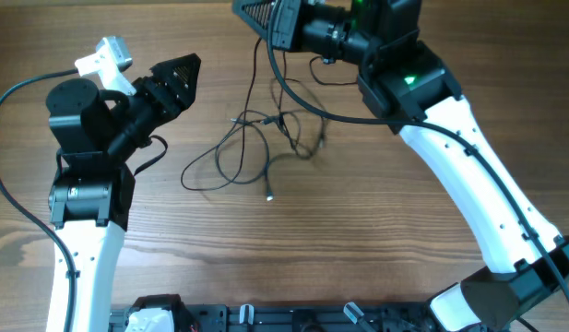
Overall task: Untangle cables
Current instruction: 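Carry the cable with the right gripper up and off to the right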
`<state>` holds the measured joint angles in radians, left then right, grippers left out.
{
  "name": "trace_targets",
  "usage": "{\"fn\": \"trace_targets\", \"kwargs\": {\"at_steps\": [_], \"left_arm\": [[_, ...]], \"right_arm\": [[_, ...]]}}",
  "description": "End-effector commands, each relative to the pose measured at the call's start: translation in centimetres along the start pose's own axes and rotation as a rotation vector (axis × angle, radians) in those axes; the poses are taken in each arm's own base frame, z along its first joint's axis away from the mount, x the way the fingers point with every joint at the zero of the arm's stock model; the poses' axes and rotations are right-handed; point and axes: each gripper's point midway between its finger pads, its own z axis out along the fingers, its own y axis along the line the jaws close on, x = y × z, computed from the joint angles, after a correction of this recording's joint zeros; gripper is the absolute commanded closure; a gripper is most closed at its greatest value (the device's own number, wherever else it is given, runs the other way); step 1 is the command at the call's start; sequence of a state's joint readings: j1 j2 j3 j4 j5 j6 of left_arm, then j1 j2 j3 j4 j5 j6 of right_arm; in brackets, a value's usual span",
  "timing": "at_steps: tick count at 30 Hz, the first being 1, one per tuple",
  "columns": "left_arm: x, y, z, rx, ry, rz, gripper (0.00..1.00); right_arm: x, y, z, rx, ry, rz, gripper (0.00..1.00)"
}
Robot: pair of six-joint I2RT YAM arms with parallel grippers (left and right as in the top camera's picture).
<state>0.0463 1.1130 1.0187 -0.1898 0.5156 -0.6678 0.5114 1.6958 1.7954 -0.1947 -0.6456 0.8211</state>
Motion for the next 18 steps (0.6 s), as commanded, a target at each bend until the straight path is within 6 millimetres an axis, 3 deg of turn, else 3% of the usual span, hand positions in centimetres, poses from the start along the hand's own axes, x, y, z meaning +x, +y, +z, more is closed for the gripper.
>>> {"fn": "trace_targets", "kwargs": {"at_steps": [1,4,7,8,9,12,14,18], "left_arm": [[-0.4,0.0,-0.1,-0.006,-0.012,0.01,0.23],[-0.3,0.1,-0.1,-0.01,-0.006,0.006,0.23],[-0.1,0.2,-0.1,-0.016,0.0,0.001,0.21],[-0.1,0.3,-0.1,-0.017,0.001,0.001,0.21],[-0.1,0.3,-0.1,-0.018,0.001,0.0,0.21],[0.1,0.4,-0.1,-0.023,0.008,-0.005,0.21],[0.3,0.6,-0.1,-0.03,0.017,-0.011,0.2],[0.6,0.8,-0.1,-0.038,0.025,-0.018,0.2]], "right_arm": [[-2.6,3.3,-2.1,-0.02,-0.078,-0.12,0.95],[-2.8,2.4,-2.7,0.055,-0.084,-0.171,0.95],[-2.9,-2.3,-3.7,0.304,-0.116,-0.182,0.95],[-3.5,-5.8,-5.2,0.503,-0.164,-0.188,0.95],[-3.9,-7.5,-6.3,0.617,-0.197,-0.191,0.95],[-4.8,-11.0,-9.8,0.884,-0.264,-0.223,0.95],[-4.6,-12.0,-11.0,0.96,-0.262,-0.219,0.95],[-4.2,-11.9,-10.6,0.93,-0.233,-0.218,0.96]]}}
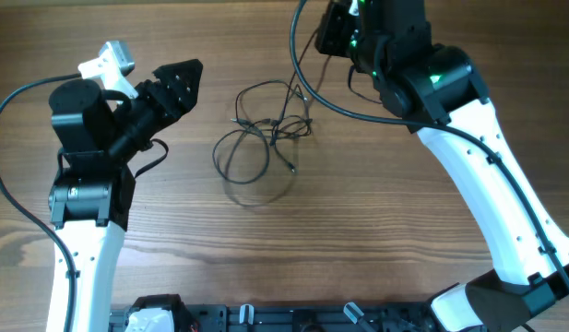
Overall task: Untangle cables
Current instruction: 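Carry the cable with the right gripper up and off to the right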
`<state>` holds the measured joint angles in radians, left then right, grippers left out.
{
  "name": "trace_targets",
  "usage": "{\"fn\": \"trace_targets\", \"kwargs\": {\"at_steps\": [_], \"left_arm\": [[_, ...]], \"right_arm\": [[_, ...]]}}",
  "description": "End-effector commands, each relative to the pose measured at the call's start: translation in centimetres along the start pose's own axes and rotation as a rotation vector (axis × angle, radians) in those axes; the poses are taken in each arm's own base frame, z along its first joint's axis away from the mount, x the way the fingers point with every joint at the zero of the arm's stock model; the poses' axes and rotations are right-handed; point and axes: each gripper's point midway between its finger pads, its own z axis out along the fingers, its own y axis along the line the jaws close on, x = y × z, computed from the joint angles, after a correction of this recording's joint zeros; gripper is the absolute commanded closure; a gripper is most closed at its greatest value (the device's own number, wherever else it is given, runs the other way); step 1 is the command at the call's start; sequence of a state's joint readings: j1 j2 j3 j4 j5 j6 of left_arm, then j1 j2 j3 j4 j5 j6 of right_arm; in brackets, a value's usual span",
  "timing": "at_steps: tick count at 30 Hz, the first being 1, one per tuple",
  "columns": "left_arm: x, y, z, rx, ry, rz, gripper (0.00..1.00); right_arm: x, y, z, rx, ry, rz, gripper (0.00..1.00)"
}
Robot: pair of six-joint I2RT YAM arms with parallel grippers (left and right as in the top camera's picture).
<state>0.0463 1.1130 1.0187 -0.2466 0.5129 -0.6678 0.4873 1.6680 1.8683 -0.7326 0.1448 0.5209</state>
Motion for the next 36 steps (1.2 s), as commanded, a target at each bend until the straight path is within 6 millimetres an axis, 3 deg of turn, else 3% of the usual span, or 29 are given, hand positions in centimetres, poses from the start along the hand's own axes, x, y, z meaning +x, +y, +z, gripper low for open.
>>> {"fn": "trace_targets", "kwargs": {"at_steps": [1,7,9,11,13,18,21,24,28,30,32,36], "left_arm": [[-0.3,-0.1,-0.1,-0.004,-0.008,0.009,0.2],[0.4,0.3,-0.1,-0.014,0.02,-0.007,0.2],[0.4,0.3,-0.1,-0.015,0.021,-0.008,0.19],[0.4,0.3,-0.1,-0.016,0.021,-0.008,0.19],[0.4,0.3,-0.1,-0.016,0.021,-0.008,0.19],[0.3,0.4,-0.1,-0.023,0.015,-0.008,0.15],[0.3,0.6,-0.1,-0.031,0.013,-0.01,0.13],[0.3,0.6,-0.1,-0.031,0.014,-0.01,0.12],[0.1,0.7,-0.1,-0.039,0.006,-0.009,0.11],[0.1,0.8,-0.1,-0.042,0.004,-0.009,0.11],[0.1,0.8,-0.1,-0.042,0.005,-0.01,0.1],[0.3,1.0,-0.2,-0.049,0.012,-0.015,0.1]], "right_arm": [[-2.8,0.2,-1.7,0.002,-0.103,-0.033,0.95],[-8.5,3.3,-6.6,-0.151,-0.309,0.007,0.95],[-9.8,3.4,-8.7,-0.161,-0.363,0.016,0.96],[-10.5,2.1,-10.0,-0.099,-0.399,0.031,0.95],[-10.5,0.4,-10.8,-0.011,-0.416,0.042,0.96],[-8.6,-0.5,-12.6,0.007,-0.337,0.002,0.96],[-6.4,-2.9,-12.6,0.12,-0.255,-0.026,0.96],[-3.9,-4.1,-12.3,0.166,-0.151,-0.054,0.96],[-1.2,-3.5,-11.9,0.108,-0.022,-0.077,0.95],[-1.5,-4.5,-12.1,0.165,-0.041,-0.08,0.96],[-2.9,-6.9,-12.8,0.308,-0.123,-0.067,0.96],[-6.6,-12.8,-16.1,0.63,-0.326,0.003,0.96]]}}
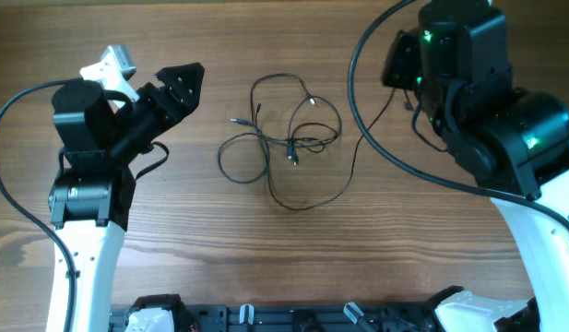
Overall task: Untangle cables
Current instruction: 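Carry the cable with the right gripper up and off to the right, then return the right gripper to the remaining cable loop at center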
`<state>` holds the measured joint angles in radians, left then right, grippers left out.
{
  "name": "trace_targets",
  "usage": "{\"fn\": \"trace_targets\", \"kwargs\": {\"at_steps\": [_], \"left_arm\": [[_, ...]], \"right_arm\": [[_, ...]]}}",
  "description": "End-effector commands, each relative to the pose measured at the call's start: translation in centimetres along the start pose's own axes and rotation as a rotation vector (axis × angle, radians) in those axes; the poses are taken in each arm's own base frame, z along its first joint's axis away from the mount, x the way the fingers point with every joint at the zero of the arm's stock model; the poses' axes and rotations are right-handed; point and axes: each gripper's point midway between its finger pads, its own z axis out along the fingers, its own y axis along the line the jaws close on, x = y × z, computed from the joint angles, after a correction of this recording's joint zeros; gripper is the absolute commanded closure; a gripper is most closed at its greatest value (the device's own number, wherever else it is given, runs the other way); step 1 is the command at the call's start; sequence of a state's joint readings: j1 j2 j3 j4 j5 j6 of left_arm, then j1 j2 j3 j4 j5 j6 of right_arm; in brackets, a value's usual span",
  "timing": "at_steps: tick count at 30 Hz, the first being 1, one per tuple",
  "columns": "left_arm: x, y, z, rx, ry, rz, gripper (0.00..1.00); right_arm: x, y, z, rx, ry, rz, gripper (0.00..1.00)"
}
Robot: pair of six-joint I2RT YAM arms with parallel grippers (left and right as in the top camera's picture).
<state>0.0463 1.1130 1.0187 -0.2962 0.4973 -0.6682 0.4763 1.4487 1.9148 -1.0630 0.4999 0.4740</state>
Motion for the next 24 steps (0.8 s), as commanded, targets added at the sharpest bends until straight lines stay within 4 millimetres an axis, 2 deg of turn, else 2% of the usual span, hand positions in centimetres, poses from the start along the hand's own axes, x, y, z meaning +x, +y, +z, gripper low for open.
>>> {"fn": "trace_targets", "kwargs": {"at_steps": [1,3,4,6,8,12,13,17,19,24], "left_arm": [[-0.3,0.0,-0.1,-0.009,-0.009,0.008,0.1],[-0.3,0.0,-0.1,-0.009,-0.008,0.008,0.09],[-0.3,0.0,-0.1,-0.009,-0.008,0.008,0.1],[-0.3,0.0,-0.1,-0.009,-0.008,0.008,0.09],[-0.3,0.0,-0.1,-0.009,-0.008,0.008,0.09],[-0.3,0.0,-0.1,-0.009,-0.008,0.008,0.1],[-0.3,0.1,-0.1,-0.009,-0.008,0.008,0.09],[-0.3,0.0,-0.1,-0.009,-0.008,0.008,0.09],[-0.3,0.0,-0.1,-0.009,-0.008,0.007,0.09],[-0.3,0.0,-0.1,-0.009,-0.009,0.008,0.09]], "right_arm": [[-4.6,-8.0,-1.7,0.352,-0.213,0.1,0.96],[-5.8,-11.7,-1.6,0.453,-0.241,0.143,0.96],[-6.3,-14.3,-1.4,0.505,-0.243,0.166,0.96],[-7.0,-17.7,-1.1,0.547,-0.237,0.196,0.96],[-7.5,-22.9,-1.0,0.577,-0.223,0.253,0.96],[-7.2,-31.5,-1.9,0.586,-0.215,0.41,0.96],[-6.8,-35.7,-2.6,0.572,-0.22,0.493,0.96],[-5.7,-42.2,-4.0,0.545,-0.246,0.616,0.96],[-5.0,-44.8,-4.4,0.561,-0.255,0.653,0.96],[-4.7,-46.8,-3.7,0.602,-0.236,0.585,0.96]]}}
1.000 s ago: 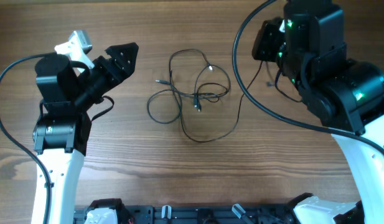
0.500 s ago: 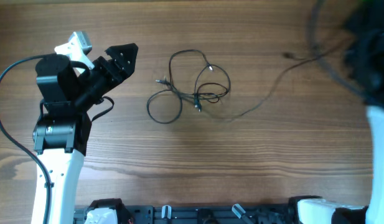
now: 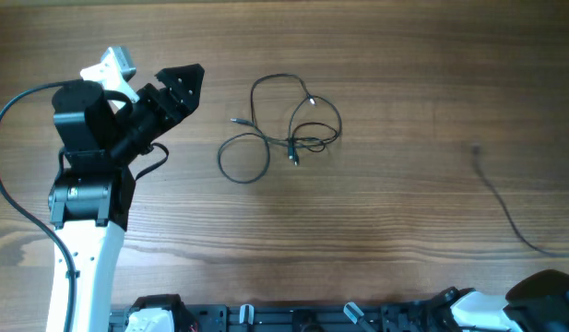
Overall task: Untangle cables
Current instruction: 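Return the right gripper to the remaining cable loop at center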
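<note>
A bundle of thin black cables lies in loops at the middle of the wooden table, with small plugs showing among the loops. One black cable lies by itself at the far right, running from a plug end down toward the right edge. My left gripper hangs to the left of the bundle, pointing at it and apart from it, holding nothing that I can see. Its jaw state does not show from above. My right gripper is out of view; only the right arm's base shows at the bottom right.
The left arm's own grey supply cable curves along the left edge. A black rail with clamps runs along the table's front edge.
The right arm, which filled the upper right of the view, is gone from it. The long strand that looped below the bundle now lies alone at the far right. The left arm has not moved.
My right gripper was at the top centre, over a loose bundle with a strand leading up to it. Then it stood further right and the bundle lay shifted right. Later the arm loomed at the right with a strand trailing from the bundle. That strand now lies apart.
</note>
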`<state>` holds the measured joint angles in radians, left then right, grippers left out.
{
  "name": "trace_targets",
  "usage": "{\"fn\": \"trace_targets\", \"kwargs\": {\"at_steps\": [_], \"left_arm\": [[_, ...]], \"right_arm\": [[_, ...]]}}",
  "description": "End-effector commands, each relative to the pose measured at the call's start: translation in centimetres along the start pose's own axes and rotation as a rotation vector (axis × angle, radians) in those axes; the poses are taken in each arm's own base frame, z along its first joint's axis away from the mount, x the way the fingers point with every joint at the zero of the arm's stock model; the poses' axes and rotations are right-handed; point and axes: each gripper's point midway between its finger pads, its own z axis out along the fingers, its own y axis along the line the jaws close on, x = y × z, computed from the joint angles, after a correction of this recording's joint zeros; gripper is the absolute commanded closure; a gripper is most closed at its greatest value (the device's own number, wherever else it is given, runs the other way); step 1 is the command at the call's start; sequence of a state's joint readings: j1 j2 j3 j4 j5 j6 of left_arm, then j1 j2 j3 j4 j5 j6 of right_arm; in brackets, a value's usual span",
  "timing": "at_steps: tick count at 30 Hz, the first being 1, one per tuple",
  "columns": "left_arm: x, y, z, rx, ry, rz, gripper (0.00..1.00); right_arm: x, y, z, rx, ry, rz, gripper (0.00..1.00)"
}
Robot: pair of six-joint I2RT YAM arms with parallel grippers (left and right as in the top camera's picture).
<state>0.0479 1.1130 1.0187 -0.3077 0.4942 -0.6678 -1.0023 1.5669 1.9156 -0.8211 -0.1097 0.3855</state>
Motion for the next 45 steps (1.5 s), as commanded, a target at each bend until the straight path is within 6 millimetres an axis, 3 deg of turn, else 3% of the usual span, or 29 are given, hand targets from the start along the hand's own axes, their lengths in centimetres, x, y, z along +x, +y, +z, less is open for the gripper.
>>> {"fn": "trace_targets", "kwargs": {"at_steps": [1,5,12,14,15,16,17,18,21,25,31,36,41,45], "left_arm": [[-0.4,-0.2,-0.1,0.001,-0.013,0.013,0.08],[-0.4,-0.2,-0.1,0.001,-0.013,0.013,0.08],[-0.4,-0.2,-0.1,0.001,-0.013,0.013,0.04],[-0.4,-0.2,-0.1,0.001,-0.013,0.013,0.03],[-0.4,-0.2,-0.1,0.001,-0.013,0.013,0.03],[-0.4,-0.2,-0.1,0.001,-0.013,0.013,0.03],[-0.4,-0.2,-0.1,0.001,-0.013,0.013,0.03],[-0.4,-0.2,-0.1,0.001,-0.013,0.013,0.02],[-0.4,-0.2,-0.1,0.001,-0.013,0.013,0.0],[-0.4,-0.2,-0.1,0.0,-0.013,0.013,0.0],[-0.3,0.9,-0.2,-0.056,-0.021,-0.003,0.0],[0.5,4.3,-0.6,-0.219,-0.018,-0.049,0.0],[1.4,7.2,-1.5,-0.368,0.01,0.029,0.0],[2.3,7.9,-1.8,-0.394,0.078,0.172,0.0]], "right_arm": [[0.0,0.8,0.8,-0.041,0.012,-0.053,0.96],[1.7,0.2,2.7,-0.034,0.081,-0.087,0.96],[7.3,-0.9,6.3,-0.043,0.305,-0.075,0.96],[8.6,-1.2,7.0,-0.034,0.353,-0.068,0.82],[9.2,-1.3,7.1,-0.028,0.376,-0.065,0.64],[9.9,-1.4,7.2,-0.025,0.403,-0.062,0.3],[10.4,-1.4,7.2,-0.029,0.424,-0.057,0.09],[11.0,-1.3,7.1,-0.036,0.45,-0.051,0.0],[12.4,-0.5,6.4,-0.071,0.511,-0.043,0.0],[15.6,2.6,5.1,-0.172,0.622,-0.148,0.01],[22.2,9.9,1.7,-0.338,0.778,-0.399,0.0],[29.0,16.7,-2.7,-0.499,0.892,-0.593,0.0],[35.2,21.8,-7.3,-0.596,0.99,-0.682,0.0],[40.0,24.4,-10.3,-0.61,1.077,-0.687,0.0]]}}
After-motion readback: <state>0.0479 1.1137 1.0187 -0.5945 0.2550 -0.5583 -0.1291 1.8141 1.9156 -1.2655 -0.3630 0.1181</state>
